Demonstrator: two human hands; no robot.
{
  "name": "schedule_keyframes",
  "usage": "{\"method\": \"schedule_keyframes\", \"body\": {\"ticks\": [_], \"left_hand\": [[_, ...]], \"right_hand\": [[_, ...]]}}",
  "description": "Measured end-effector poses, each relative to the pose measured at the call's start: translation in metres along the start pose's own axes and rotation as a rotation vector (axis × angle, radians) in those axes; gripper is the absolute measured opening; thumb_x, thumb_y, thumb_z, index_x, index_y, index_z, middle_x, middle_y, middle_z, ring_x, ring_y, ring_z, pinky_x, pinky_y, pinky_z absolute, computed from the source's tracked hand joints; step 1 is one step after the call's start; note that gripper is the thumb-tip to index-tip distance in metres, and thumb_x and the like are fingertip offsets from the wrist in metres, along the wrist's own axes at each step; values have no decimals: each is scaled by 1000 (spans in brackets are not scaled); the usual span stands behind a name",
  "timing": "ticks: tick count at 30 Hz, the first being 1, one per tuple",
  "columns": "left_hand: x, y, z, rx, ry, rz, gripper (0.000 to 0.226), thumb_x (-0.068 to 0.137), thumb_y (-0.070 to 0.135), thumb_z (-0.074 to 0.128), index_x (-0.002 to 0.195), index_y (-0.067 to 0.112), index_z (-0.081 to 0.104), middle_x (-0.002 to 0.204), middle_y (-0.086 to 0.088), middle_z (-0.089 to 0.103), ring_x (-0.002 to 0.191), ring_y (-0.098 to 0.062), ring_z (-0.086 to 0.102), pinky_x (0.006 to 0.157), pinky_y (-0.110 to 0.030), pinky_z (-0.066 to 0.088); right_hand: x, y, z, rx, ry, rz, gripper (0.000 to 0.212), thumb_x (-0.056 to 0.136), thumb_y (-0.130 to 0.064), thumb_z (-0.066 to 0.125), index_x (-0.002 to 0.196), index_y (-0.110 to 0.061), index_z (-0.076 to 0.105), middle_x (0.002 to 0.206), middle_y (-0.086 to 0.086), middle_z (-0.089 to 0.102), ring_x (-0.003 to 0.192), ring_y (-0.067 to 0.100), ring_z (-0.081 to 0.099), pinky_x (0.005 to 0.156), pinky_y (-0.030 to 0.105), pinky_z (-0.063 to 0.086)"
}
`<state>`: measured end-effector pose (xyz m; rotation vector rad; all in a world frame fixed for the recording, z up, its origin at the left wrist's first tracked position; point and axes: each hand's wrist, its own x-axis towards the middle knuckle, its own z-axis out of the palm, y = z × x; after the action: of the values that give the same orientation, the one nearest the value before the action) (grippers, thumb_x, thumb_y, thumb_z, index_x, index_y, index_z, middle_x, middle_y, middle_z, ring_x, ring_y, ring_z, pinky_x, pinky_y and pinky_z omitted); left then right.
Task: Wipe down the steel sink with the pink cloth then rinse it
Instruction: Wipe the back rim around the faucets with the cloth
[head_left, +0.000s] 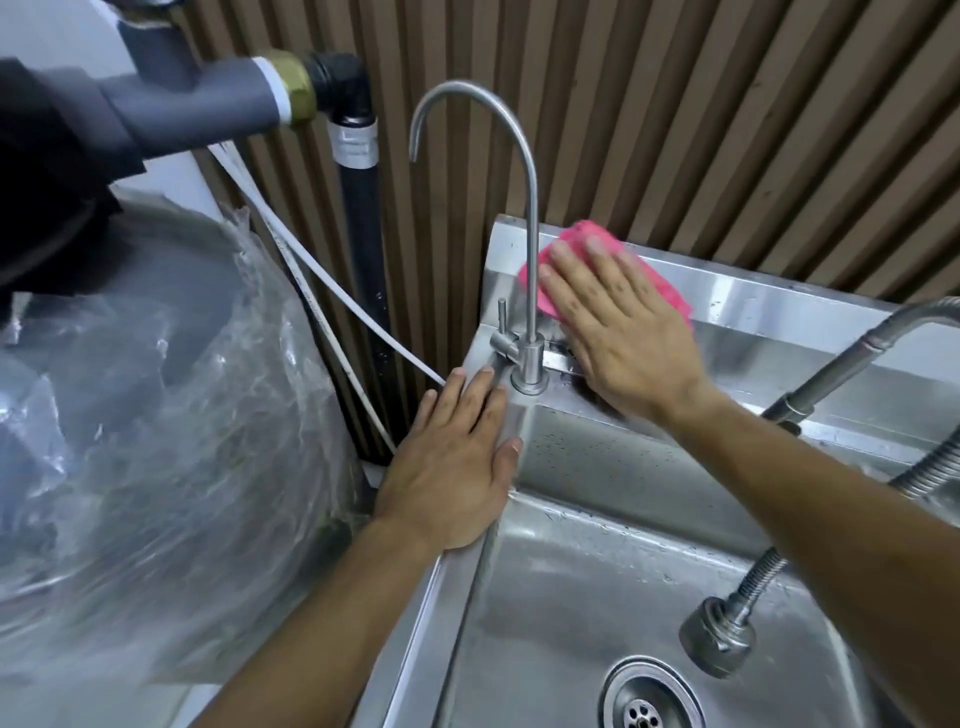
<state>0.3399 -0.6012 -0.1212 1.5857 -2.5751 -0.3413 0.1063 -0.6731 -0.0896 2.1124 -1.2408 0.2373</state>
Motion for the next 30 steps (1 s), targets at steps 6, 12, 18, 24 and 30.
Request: {"method": "schedule_keyframes", "body": {"ticks": [6, 12, 18, 24, 30], "left_hand": [[0, -2, 3, -25, 12, 0, 73, 98, 52, 1, 166, 23, 3, 173, 7, -12, 158, -15, -18, 124, -35, -14], [-3, -4, 2, -31, -3, 18, 70, 101, 51, 2, 166, 23, 2, 172, 7, -15, 157, -15, -20, 124, -35, -13], [0, -3, 3, -30, 17, 10, 80, 93, 54, -9, 166, 22, 2, 173, 6, -14, 158, -16, -19, 125, -35, -12], [-1, -6, 1, -71, 0, 19, 62, 108, 48, 10, 165, 25, 1, 171, 10, -17, 156, -11, -23, 126, -35, -14], [-4, -5, 2, -39, 2, 32, 76, 96, 52, -7, 165, 23, 1, 172, 6, -15, 157, -16, -20, 128, -39, -11]], "right_hand": [[87, 13, -3, -61, -91, -459, 59, 110, -35, 36, 164, -14, 21, 171, 10, 19, 159, 32, 13, 130, 49, 10], [26, 32, -16, -17, -58, -141, 56, 112, -36, 37, 163, -16, 26, 169, 10, 27, 156, 37, 23, 126, 49, 22], [98, 12, -19, 10, -122, -379, 57, 111, -36, 36, 161, -8, 29, 167, 14, 29, 157, 35, 20, 129, 50, 16], [76, 16, -31, 154, -92, -216, 55, 111, -40, 29, 161, -17, 31, 167, 8, 32, 155, 29, 27, 126, 44, 25], [40, 24, -31, 139, -73, -37, 53, 110, -27, 42, 158, -8, 34, 159, 15, 41, 146, 39, 38, 123, 47, 29]]}}
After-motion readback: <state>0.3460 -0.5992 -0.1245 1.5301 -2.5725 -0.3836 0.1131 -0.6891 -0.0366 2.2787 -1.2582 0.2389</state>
